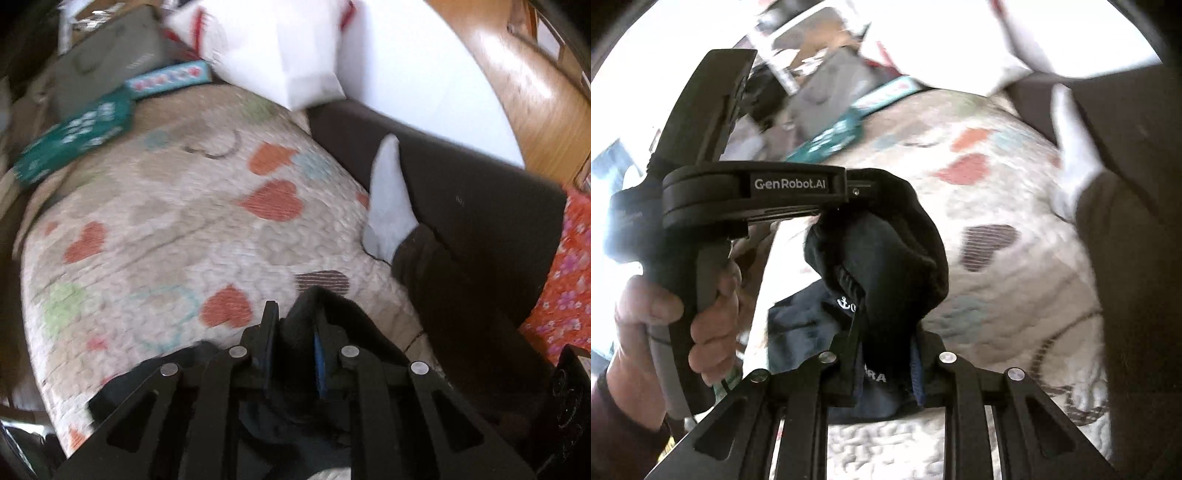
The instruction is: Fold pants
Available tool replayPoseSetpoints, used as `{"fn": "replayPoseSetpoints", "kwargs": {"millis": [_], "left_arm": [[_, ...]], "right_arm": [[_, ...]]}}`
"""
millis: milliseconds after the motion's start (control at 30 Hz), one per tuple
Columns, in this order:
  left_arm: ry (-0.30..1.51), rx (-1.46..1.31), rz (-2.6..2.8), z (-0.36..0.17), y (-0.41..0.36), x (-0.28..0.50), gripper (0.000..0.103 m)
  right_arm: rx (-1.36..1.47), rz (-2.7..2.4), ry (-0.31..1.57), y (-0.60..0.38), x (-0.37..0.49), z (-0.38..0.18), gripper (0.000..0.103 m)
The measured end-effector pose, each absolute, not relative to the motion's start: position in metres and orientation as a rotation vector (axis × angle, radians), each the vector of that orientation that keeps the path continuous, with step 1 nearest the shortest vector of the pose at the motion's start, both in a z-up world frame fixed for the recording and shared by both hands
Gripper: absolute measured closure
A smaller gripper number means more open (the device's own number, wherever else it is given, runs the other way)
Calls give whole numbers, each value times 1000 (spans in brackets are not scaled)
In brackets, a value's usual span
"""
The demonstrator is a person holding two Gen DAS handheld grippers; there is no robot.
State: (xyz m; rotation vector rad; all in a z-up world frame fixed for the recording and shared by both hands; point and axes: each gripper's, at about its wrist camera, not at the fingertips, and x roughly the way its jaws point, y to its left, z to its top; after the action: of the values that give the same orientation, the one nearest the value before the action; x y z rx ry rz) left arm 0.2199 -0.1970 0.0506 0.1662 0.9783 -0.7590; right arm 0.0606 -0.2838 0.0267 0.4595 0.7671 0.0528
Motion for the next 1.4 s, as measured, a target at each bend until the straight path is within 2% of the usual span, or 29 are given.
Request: {"fn": "replayPoseSetpoints", "kwargs": {"millis": [200, 467, 633, 900, 1000, 1067, 1233, 1400], "left_arm": [[955, 46, -656, 54, -109, 221, 89], [1001, -205, -522, 2, 4, 234, 89], [1026, -280, -445, -30, 45, 241, 89], [1045, -329, -387, -54, 72, 238, 89], [1042, -361, -367, -53, 76, 235, 89], [1033, -371, -353, -48, 78, 233, 86], [996, -372, -337, -26, 76, 224, 77], [1003, -307, -351, -16, 52, 220, 75]], "right_arm": [[277, 195, 816, -209, 79, 33, 81], [124, 297, 945, -133, 114, -6, 82], [29, 308, 1010, -102, 133, -39, 82], [-108, 318, 1016, -63, 133, -53, 81], [-220, 320, 993, -48, 128, -56, 72], [-336, 348, 974, -33, 118, -63, 56], [-645, 422, 823, 3, 68, -70, 34], [-645, 573, 817, -8, 33, -56, 33]]}}
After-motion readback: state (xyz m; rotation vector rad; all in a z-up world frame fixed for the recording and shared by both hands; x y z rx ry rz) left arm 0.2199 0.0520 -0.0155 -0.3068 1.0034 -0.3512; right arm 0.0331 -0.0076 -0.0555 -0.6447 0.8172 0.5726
